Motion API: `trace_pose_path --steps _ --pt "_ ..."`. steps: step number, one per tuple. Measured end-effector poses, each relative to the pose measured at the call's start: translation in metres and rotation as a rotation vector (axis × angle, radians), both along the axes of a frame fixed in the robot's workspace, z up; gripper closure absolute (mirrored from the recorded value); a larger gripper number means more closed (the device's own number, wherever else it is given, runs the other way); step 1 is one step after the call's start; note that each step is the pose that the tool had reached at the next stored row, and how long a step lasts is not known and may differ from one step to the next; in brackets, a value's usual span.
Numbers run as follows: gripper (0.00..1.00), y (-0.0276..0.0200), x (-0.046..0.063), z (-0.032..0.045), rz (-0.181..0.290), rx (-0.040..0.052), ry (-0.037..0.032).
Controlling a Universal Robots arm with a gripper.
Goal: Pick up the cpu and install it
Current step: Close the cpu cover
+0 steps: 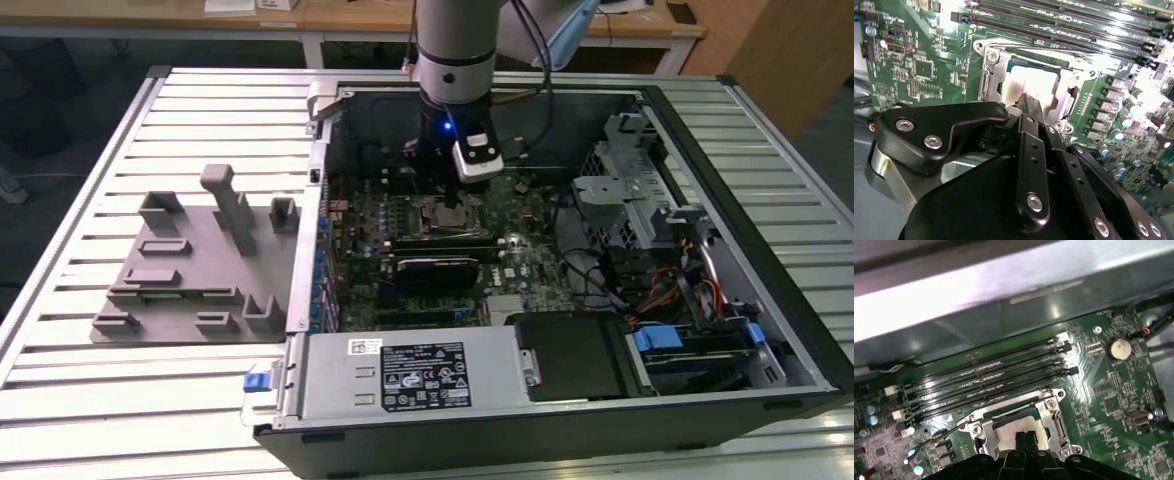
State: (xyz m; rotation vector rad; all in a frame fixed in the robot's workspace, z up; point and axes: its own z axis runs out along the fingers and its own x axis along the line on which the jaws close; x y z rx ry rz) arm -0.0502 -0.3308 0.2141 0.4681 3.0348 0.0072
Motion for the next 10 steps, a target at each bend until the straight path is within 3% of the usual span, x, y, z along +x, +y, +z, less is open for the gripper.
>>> trace_pose_path --steps 4,10 --pt "0.89 0.0000 -0.0001 -0.0007 0.039 -0.0022 0.0001" --pt "0.89 -0.0008 -0.0038 -0.0019 0.060 -0.0021 -0.0001"
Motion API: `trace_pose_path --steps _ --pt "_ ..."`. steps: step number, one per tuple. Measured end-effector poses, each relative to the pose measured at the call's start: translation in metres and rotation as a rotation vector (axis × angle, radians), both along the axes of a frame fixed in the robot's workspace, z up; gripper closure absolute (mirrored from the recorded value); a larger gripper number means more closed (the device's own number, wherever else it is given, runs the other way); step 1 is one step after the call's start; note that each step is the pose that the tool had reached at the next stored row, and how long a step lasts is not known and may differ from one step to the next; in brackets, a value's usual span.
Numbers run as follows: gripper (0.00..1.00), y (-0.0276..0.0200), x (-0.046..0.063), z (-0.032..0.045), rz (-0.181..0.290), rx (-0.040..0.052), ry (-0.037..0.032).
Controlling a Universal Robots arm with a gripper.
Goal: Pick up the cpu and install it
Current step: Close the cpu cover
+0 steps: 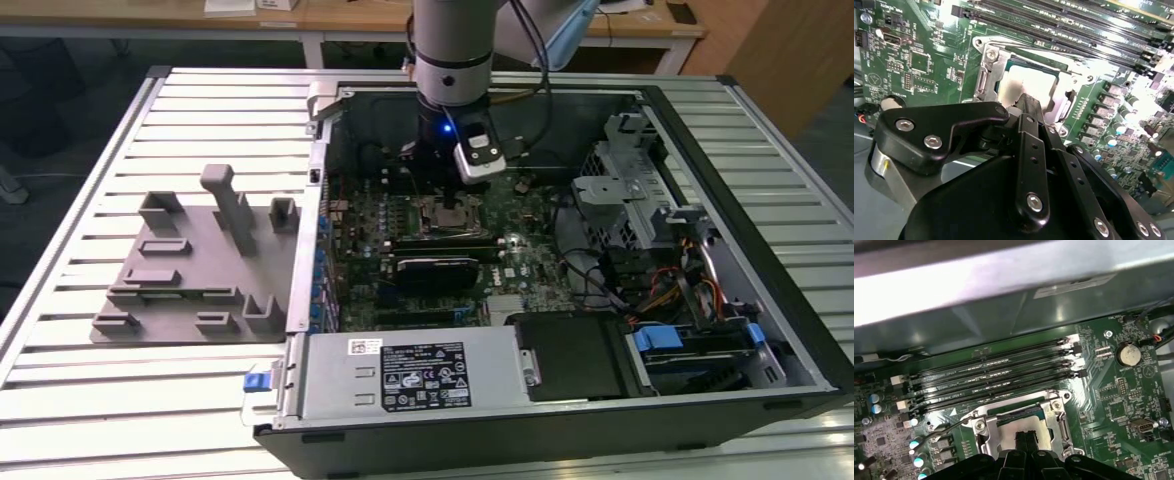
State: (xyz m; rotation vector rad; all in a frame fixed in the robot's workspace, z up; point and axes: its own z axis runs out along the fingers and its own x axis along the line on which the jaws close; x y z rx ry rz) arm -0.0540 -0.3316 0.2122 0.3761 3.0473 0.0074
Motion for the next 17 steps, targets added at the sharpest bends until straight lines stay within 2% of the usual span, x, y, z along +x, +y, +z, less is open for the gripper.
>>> trace_pose_path --steps 17 --pt "0.89 -0.0001 -0.012 -0.0038 0.008 -0.0003 0.0002"
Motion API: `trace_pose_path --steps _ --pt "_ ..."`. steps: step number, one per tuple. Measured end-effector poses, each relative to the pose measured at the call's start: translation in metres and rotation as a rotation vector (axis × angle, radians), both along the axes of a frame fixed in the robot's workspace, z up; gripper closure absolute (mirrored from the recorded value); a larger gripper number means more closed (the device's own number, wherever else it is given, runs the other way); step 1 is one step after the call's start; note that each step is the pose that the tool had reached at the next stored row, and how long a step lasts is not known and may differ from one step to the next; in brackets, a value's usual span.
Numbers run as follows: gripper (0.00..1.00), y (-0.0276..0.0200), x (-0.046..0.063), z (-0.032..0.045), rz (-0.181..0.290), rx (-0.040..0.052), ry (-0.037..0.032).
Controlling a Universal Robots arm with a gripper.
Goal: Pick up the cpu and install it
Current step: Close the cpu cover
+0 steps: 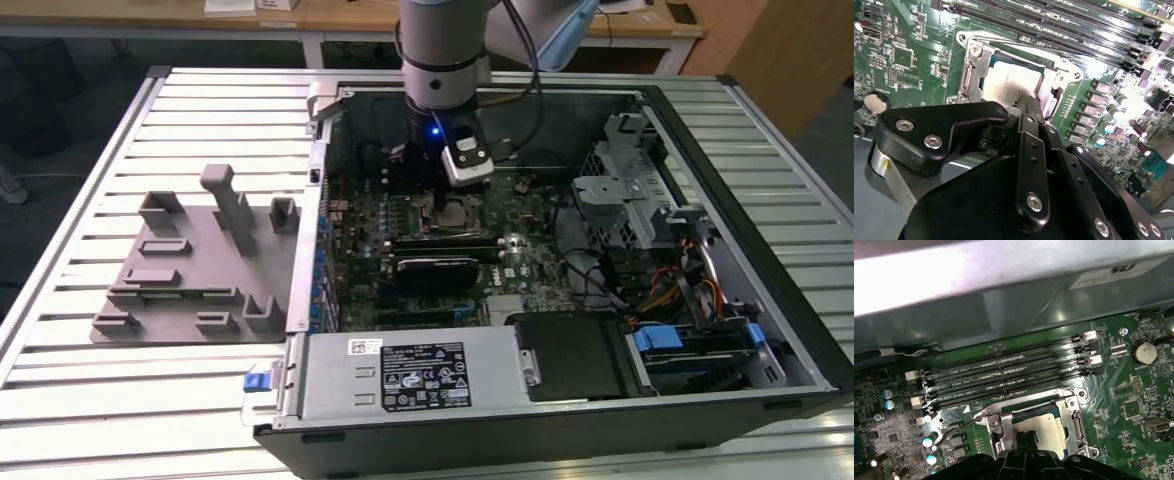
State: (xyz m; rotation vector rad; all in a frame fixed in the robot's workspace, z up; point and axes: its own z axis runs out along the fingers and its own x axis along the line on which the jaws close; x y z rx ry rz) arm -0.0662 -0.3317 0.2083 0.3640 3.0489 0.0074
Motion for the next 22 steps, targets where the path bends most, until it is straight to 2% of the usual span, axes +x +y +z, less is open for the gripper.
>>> trace_pose_path --steps 5,11,22 --pt "0.89 -0.0003 -0.004 -0.0010 0.001 0.0001 -0.0001" --pt "0.89 -0.0037 -0.007 -0.0014 0.027 0.0001 0.0000" --pt "0.89 -0.0037 -0.014 -0.0065 0.044 0.0002 -0.0001"
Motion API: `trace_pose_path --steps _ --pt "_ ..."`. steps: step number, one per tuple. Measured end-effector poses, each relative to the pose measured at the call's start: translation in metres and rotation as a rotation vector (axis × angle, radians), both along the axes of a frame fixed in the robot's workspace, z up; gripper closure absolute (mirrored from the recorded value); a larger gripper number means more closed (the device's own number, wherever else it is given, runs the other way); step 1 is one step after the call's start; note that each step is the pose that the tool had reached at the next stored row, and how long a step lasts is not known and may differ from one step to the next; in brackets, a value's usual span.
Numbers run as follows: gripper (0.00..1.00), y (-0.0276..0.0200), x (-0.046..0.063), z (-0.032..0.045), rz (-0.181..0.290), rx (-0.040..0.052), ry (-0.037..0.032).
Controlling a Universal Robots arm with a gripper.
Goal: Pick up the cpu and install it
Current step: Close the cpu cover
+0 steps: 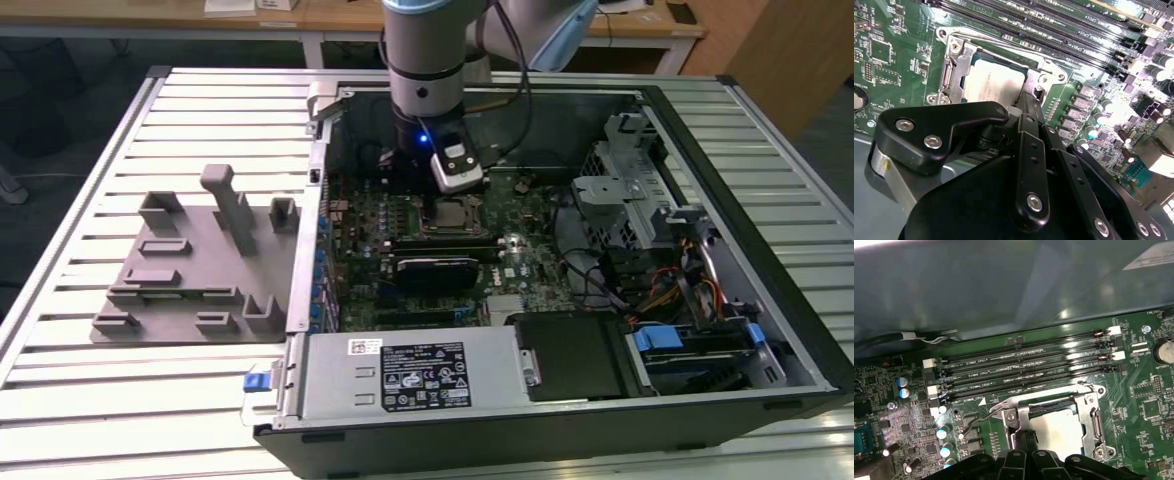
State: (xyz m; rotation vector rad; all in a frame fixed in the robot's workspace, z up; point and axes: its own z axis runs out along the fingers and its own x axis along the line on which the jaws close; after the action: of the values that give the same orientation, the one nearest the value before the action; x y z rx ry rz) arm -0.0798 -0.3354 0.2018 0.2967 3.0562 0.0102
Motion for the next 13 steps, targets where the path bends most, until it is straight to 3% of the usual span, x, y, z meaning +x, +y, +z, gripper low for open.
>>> trace_pose_path --steps 13 --pt "0.89 -0.0001 0.0010 -0.0024 0.008 -0.0002 0.0002"
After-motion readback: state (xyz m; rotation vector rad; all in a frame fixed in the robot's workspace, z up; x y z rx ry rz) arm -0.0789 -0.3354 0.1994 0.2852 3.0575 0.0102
